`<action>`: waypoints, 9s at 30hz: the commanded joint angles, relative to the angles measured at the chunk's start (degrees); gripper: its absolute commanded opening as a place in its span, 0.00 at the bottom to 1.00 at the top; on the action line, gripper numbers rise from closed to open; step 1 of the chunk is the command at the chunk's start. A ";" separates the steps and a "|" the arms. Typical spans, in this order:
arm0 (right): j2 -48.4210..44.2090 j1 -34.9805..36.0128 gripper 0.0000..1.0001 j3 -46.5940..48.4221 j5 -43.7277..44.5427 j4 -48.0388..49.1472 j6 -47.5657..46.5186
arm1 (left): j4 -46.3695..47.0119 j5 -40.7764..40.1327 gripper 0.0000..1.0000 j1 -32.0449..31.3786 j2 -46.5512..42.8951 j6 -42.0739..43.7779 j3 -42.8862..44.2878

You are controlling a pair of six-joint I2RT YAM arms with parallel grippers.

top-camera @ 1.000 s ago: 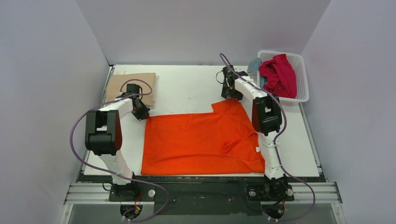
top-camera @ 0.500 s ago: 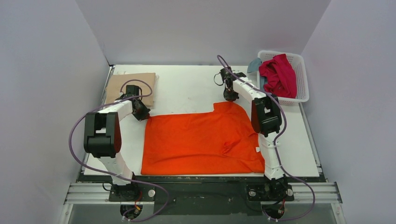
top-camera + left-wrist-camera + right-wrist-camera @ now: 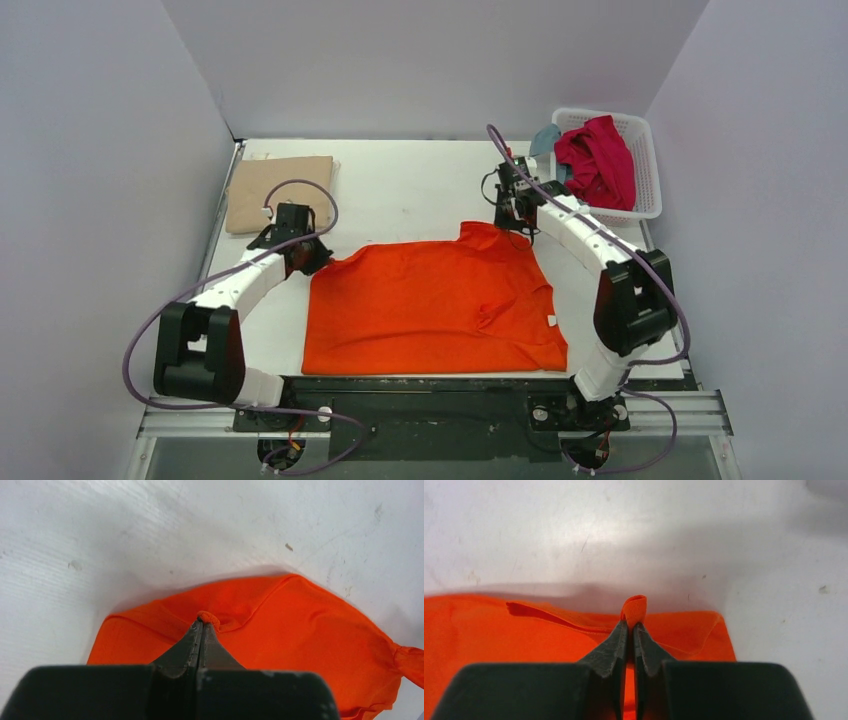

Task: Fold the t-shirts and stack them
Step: Fold the other side of the tshirt into a rectangle, then rotate the tshirt 90 degrees, then grab the bottom of the folded rectangular tshirt with both arms

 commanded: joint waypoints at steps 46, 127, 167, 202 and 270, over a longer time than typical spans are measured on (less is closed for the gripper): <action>-37.80 5.00 0.00 -39.51 -4.16 0.15 6.72 | -11.55 -8.82 0.00 -2.18 -38.38 -9.58 -24.17; 40.98 -3.52 0.81 49.29 -24.67 6.91 9.70 | -0.84 7.46 0.92 -37.54 -6.87 -18.13 -8.95; 36.97 -2.06 0.34 37.38 -22.91 3.09 14.26 | -12.33 -2.82 0.67 -25.43 -22.05 -15.14 -20.87; 27.67 0.03 0.00 25.38 2.83 -5.60 17.39 | -14.37 0.26 0.54 -25.58 -24.17 -14.37 -22.71; -37.57 29.97 0.70 -46.55 -3.09 5.41 36.67 | 3.47 6.33 0.51 -37.15 -33.10 -20.13 -32.11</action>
